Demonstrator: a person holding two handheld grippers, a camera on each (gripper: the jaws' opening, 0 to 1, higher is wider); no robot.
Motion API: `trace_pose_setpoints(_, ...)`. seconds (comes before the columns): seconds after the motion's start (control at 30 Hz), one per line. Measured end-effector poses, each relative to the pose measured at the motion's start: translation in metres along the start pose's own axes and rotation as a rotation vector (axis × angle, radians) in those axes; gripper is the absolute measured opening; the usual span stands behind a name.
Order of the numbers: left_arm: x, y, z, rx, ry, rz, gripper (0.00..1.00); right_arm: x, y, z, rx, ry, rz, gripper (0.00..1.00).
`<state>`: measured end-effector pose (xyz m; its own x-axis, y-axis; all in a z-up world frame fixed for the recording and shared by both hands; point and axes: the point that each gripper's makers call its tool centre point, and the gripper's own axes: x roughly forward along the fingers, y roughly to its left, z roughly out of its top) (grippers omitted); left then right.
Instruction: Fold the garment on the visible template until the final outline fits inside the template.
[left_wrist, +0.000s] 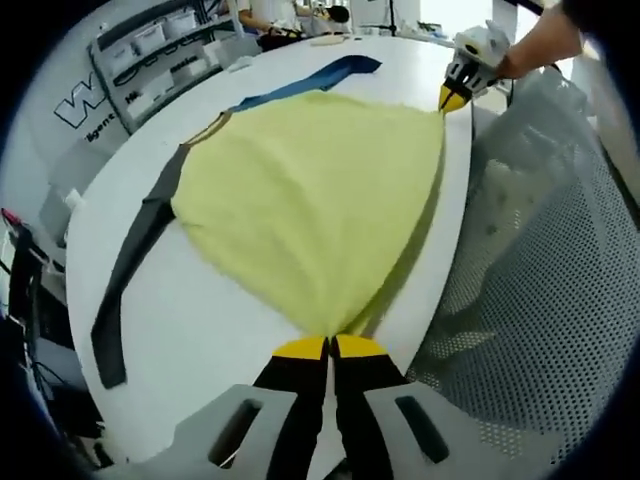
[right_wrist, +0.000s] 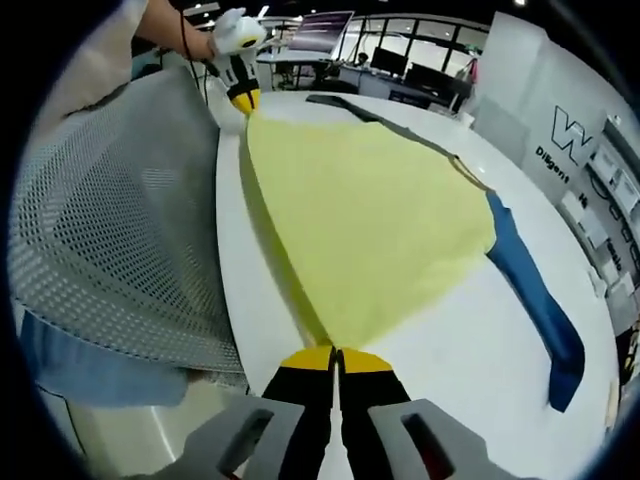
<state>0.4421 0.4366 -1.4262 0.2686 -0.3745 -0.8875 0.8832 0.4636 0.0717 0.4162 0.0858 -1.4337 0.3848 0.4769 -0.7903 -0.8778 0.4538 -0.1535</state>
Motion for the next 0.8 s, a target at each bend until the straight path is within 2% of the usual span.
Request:
trace_pose_setpoints(0.17, 0.005, 0.0, -0.004, 0.005, 0.019, 0.001, 0.09, 0.001, 0.007, 0.003, -0.008, 0.006, 0.032, 0.0)
trace_pose_setpoints(0.27, 0.006, -0.001, -0.011, -0.016, 0.045, -0.019, 0.16, 0.001, 0.015, 0.003, 0.004, 0.004, 0.075, 0.0)
trace_pose_setpoints(0.33, 0.005, -0.003, -0.018, -0.058, 0.066, -0.039, 0.2, 0.0, 0.019, 0.003, 0.006, 0.01, 0.096, 0.0)
trace_pose_setpoints(0.57, -0.003, 0.009, -0.012, -0.087, 0.014, -0.024, 0.23, -0.008, 0.014, 0.01, 0.061, -0.019, 0.093, 0.02)
trace_pose_setpoints(0.67, -0.005, 0.016, -0.003, -0.102, -0.02, -0.01, 0.23, -0.016, 0.003, 0.019, 0.084, -0.047, 0.071, 0.05)
trace_pose_setpoints(0.8, -0.008, 0.035, 0.013, -0.142, -0.077, 0.015, 0.23, -0.019, -0.02, 0.03, 0.11, -0.084, 0.028, 0.05)
